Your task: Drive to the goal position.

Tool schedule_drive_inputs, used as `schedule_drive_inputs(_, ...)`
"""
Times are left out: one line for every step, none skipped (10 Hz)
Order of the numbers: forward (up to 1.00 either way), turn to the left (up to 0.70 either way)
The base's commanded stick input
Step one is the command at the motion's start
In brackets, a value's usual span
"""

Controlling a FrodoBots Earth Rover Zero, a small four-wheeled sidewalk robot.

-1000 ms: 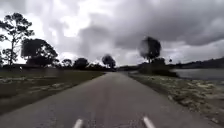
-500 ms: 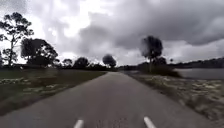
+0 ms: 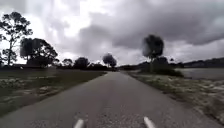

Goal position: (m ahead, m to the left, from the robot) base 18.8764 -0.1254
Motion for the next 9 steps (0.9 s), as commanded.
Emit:
schedule_drive_inputs(0.7, 0.0)
schedule_drive_inputs(0.7, 0.0)
schedule_drive_inputs(0.7, 0.0)
schedule_drive_inputs(0.7, 0.0)
schedule_drive_inputs(0.7, 0.0)
schedule_drive_inputs(0.7, 0.0)
schedule_drive_inputs(0.7, 0.0)
schedule_drive_inputs(0.7, 0.0)
schedule_drive_inputs(0.7, 0.0)
